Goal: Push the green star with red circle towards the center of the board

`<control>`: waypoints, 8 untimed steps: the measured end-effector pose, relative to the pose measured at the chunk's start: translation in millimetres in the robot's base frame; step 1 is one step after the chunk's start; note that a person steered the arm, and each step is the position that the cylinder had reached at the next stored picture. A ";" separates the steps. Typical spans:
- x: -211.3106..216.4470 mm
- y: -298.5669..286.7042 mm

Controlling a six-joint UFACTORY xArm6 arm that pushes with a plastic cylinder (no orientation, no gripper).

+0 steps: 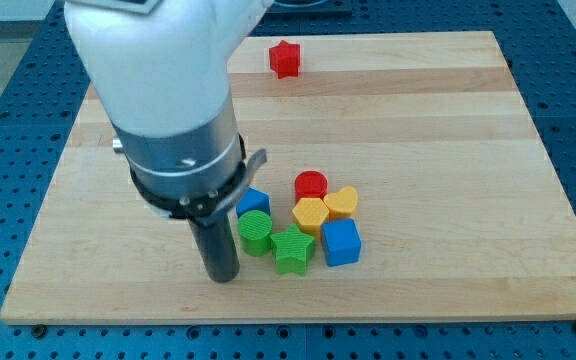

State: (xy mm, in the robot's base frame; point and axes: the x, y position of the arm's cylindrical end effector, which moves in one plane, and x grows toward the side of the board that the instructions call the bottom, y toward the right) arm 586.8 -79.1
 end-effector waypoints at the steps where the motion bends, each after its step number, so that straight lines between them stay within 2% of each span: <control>1: 8.4 10.8; 6: 9.9 55.8; 8: -7.9 56.0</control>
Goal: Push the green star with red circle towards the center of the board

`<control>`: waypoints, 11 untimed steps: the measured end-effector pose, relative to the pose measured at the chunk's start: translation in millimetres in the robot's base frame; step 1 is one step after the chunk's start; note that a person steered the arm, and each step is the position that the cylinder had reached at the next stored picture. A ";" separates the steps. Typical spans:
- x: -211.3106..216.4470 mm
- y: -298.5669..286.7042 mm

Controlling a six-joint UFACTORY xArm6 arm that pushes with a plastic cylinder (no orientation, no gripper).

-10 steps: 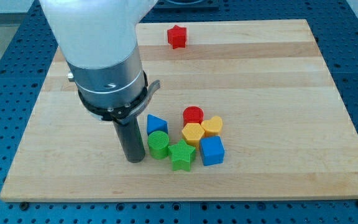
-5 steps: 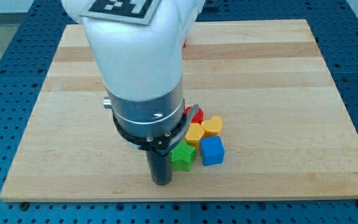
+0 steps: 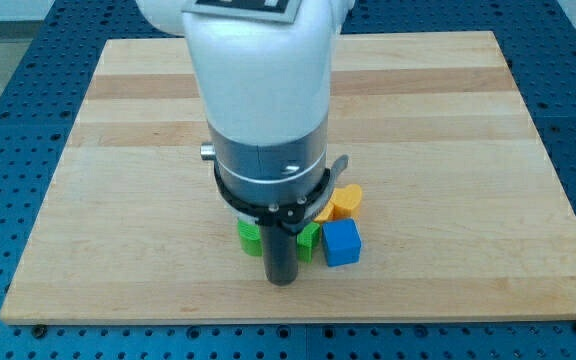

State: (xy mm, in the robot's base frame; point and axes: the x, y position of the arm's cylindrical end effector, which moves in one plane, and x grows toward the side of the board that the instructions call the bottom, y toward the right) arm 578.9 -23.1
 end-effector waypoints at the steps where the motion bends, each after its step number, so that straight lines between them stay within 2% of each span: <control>1: -21.2 0.1; 2: -36.9 1.9; 5: -46.1 29.9; 7: -94.9 43.3; 10: -105.0 89.8; 11: -127.6 92.8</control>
State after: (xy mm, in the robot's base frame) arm 451.3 69.7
